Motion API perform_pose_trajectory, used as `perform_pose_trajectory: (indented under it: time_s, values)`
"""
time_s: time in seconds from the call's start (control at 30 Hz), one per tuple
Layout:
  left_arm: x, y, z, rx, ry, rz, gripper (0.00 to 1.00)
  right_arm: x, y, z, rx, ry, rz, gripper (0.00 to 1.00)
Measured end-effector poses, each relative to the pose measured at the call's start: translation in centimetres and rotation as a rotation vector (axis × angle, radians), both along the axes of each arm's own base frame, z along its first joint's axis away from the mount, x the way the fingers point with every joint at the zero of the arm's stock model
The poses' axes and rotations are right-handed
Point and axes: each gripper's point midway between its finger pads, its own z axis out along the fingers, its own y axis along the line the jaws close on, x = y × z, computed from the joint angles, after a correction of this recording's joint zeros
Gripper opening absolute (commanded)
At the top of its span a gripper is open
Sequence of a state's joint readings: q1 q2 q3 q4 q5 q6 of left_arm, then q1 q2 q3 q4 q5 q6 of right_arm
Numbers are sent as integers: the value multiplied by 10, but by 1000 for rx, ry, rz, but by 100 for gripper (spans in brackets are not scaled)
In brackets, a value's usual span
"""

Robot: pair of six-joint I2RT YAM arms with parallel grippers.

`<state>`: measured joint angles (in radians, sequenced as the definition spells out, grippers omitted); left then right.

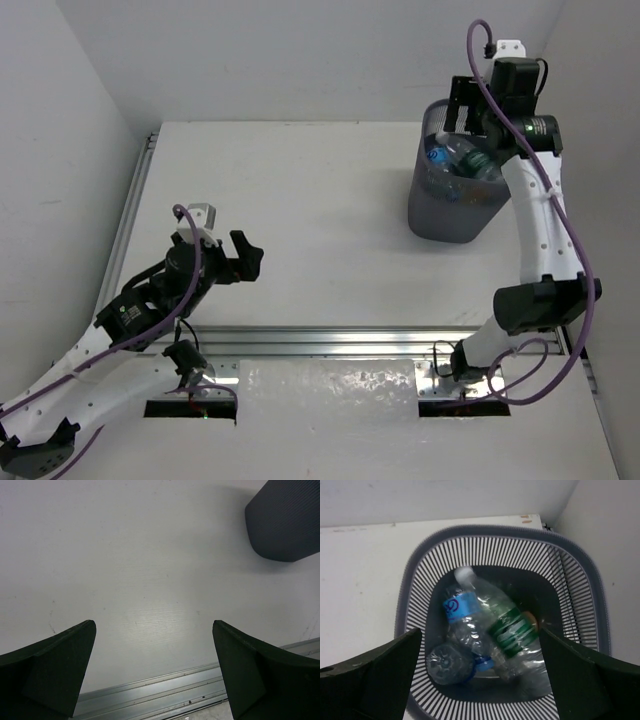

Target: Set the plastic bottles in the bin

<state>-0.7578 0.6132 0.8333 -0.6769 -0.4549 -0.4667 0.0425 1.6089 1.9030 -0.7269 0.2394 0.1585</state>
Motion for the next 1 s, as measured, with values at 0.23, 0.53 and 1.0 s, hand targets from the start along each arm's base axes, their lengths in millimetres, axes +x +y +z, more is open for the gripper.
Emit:
perform_pose_trajectory:
  time_s: [0.23, 0.53, 1.0]
  values:
    - [8, 20, -1, 28, -5, 106, 100, -81, 17, 42, 96, -114, 73, 99]
    - [15, 84, 12, 24, -61, 409, 100, -236, 46, -77, 240, -103, 204, 99]
    - [-7, 94, 39, -128, -221, 388, 100, -281, 55, -132, 281, -111, 261, 99]
